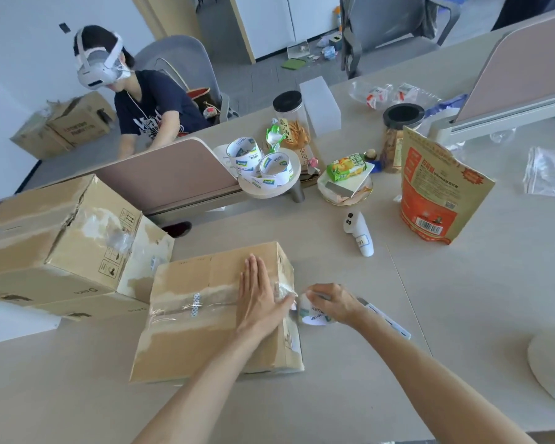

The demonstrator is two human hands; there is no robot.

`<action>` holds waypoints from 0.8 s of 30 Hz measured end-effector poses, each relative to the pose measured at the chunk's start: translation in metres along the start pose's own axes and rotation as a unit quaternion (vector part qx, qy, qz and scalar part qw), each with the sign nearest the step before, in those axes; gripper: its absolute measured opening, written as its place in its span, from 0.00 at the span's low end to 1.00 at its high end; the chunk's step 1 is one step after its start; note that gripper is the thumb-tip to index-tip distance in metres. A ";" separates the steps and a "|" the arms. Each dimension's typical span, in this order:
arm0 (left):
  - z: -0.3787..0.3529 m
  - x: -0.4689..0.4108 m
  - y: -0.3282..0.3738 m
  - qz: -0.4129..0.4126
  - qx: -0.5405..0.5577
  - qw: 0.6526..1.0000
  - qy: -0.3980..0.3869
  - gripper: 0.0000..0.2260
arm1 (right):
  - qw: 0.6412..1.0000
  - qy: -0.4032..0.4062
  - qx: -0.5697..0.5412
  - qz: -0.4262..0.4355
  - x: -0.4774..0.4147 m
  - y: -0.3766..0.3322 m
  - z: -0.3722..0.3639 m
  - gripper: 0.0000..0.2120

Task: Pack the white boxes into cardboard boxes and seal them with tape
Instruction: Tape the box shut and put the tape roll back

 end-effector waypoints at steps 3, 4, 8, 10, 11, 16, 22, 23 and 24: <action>-0.002 0.000 0.001 0.006 0.005 1.000 0.013 0.44 | 1.000 0.024 -0.006 0.017 0.002 0.002 -0.002 0.16; -0.002 0.001 0.001 0.007 0.004 1.000 0.019 0.45 | 0.999 0.029 -0.003 0.024 0.002 0.001 -0.002 0.17; -0.003 0.000 0.000 0.005 -0.002 1.000 0.021 0.46 | 1.000 0.021 0.012 0.018 -0.006 -0.001 0.006 0.15; -0.001 -0.001 0.001 0.011 -0.003 1.000 0.019 0.46 | 1.000 0.018 0.017 0.003 -0.010 -0.001 0.004 0.15; 0.000 -0.001 0.002 0.014 -0.005 1.000 0.018 0.45 | 1.000 0.018 0.023 -0.005 -0.012 0.000 0.002 0.16; 0.004 -0.004 0.004 0.011 -0.015 1.000 -0.005 0.41 | 0.995 0.021 0.097 -0.005 -0.013 -0.006 -0.008 0.21; 0.004 -0.002 -0.006 -0.018 -0.028 0.999 -0.020 0.42 | 0.977 0.042 0.207 0.002 0.004 -0.015 -0.024 0.21; 0.005 -0.001 -0.009 -0.025 -0.031 0.999 -0.028 0.43 | 0.977 0.060 0.206 0.012 0.007 -0.015 -0.026 0.25; 0.005 0.000 -0.011 -0.032 -0.034 0.998 -0.034 0.43 | 0.976 0.073 0.203 0.021 0.010 -0.014 -0.028 0.27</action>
Point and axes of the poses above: each hand's wrist, its own x-axis away from the middle knuckle, its own z-axis out of the back of the hand, y = z × x, the point moved 1 cm from there along -x, towards the middle knuckle, and after that the axes turned 3 degrees about y, right-handed, at the moved point
